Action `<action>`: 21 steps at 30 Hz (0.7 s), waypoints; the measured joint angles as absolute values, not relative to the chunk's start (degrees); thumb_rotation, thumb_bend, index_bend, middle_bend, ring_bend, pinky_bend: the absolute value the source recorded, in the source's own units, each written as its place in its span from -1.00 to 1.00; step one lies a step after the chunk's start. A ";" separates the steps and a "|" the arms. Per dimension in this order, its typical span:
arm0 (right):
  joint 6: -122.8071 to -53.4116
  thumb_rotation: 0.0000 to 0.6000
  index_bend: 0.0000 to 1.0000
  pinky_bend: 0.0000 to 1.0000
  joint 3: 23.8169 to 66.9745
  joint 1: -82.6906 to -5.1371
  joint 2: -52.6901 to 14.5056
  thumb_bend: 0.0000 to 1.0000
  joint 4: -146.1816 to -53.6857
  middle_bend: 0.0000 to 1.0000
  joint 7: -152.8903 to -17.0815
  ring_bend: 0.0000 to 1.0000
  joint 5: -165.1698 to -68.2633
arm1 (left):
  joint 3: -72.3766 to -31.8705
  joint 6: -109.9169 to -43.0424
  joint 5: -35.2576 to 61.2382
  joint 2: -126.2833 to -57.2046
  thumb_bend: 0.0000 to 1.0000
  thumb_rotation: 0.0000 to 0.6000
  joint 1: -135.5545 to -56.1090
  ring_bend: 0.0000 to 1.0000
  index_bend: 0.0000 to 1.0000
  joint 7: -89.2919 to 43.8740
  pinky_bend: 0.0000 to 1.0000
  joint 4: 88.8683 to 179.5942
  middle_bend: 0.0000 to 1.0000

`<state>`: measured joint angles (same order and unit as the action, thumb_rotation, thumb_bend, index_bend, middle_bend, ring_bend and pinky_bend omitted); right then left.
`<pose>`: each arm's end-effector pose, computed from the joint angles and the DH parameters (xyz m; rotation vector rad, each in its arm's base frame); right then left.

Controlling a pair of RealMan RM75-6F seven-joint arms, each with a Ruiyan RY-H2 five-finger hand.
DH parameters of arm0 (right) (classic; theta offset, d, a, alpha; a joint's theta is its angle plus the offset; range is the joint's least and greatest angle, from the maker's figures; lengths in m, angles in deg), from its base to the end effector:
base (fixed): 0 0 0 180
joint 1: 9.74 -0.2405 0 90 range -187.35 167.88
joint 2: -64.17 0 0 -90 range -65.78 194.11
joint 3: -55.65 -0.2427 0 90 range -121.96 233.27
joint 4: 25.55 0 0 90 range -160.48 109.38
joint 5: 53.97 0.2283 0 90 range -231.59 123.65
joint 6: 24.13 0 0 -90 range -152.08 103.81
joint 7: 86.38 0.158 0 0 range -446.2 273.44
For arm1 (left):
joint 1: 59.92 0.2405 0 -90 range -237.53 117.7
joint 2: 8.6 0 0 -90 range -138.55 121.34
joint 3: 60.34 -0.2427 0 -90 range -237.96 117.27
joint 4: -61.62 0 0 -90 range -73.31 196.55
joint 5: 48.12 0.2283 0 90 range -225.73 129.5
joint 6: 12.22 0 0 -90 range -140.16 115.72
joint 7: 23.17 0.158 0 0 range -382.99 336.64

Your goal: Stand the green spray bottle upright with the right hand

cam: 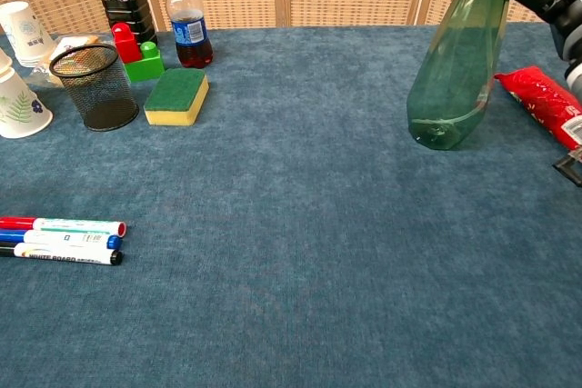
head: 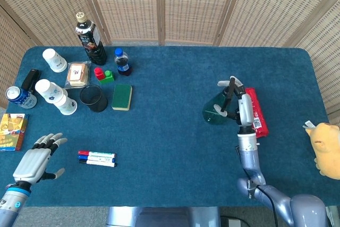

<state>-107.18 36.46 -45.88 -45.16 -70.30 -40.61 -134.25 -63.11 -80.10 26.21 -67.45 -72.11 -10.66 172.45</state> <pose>-0.1912 -0.3837 0.0053 1.0483 -1.1973 1.9126 -0.2679 0.1879 0.0844 -1.5860 -1.2174 -0.6549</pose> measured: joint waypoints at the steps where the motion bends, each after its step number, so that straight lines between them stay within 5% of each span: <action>1: -107.18 -0.05 -0.38 -0.68 36.50 -45.83 -45.20 -0.71 -70.11 -0.26 -40.57 -0.47 -134.25 | -63.13 -80.12 26.23 -67.45 -0.39 1.00 -72.11 -1.00 -0.67 -10.63 -1.00 172.49 -0.81; 21: -106.86 -0.10 -0.39 -0.69 36.34 -44.73 -45.46 -0.69 -66.67 -0.26 -38.06 -0.47 -133.41 | -63.25 -80.24 26.29 -67.55 -0.39 1.00 -72.26 -1.00 -0.68 -10.00 -1.00 172.93 -0.81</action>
<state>-106.86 36.34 -44.73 -45.46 -66.67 -38.06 -133.41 -63.25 -80.24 26.29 -67.55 -72.26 -10.00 172.93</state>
